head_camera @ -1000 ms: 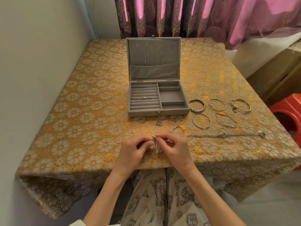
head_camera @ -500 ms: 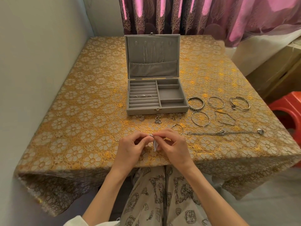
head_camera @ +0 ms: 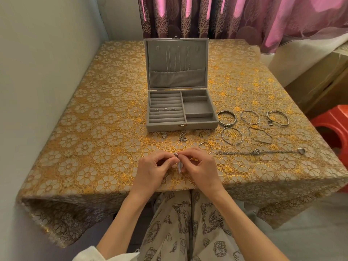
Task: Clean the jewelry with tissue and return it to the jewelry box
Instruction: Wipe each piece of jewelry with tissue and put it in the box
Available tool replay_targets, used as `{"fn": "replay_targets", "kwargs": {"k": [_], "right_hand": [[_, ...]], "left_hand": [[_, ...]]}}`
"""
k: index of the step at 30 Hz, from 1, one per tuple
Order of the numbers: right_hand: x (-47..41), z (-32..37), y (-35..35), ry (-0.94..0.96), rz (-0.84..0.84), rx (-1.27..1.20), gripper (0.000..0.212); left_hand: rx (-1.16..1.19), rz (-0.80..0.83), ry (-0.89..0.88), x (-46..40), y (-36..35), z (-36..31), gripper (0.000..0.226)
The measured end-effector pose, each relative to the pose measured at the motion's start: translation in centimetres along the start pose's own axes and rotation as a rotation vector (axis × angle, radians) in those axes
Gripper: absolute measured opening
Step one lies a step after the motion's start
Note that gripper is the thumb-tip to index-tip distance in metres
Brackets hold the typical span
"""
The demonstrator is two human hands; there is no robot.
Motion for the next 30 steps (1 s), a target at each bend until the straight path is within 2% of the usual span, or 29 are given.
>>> {"fn": "replay_targets", "kwargs": {"k": [4, 10, 14, 22, 27, 30], "right_hand": [[-0.15, -0.19, 0.14, -0.043, -0.022, -0.048, 0.010], [0.03, -0.35, 0.15, -0.059, -0.029, -0.087, 0.011], [0.17, -0.20, 0.18, -0.014, -0.039, -0.064, 0.012], [0.30, 0.37, 0.09, 0.058, -0.057, -0.045, 0.015], [0.24, 0.06, 0.03, 0.045, -0.080, 0.002, 0.013], [0.33, 0.38, 0.08, 0.114, -0.098, 0.069, 0.013]], "left_hand": [[-0.010, 0.075, -0.002, -0.16, -0.02, 0.13, 0.018], [-0.036, 0.055, 0.020, -0.16, -0.19, 0.20, 0.015], [-0.080, 0.051, -0.021, -0.12, -0.31, -0.22, 0.012], [-0.051, 0.023, 0.011, -0.08, -0.10, -0.14, 0.006], [-0.077, 0.041, -0.018, -0.11, -0.11, -0.11, 0.014], [-0.094, 0.039, -0.025, -0.20, -0.10, 0.08, 0.018]]}}
Point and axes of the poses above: each hand's wrist, its own x-axis away from the middle knuckle, its own y-axis out of the back of the hand, z = x × y, the point moved 6 cm from there along -x, towards the middle knuckle, and after that the axes turned 8 degrees about y, right-handed, at the moved point
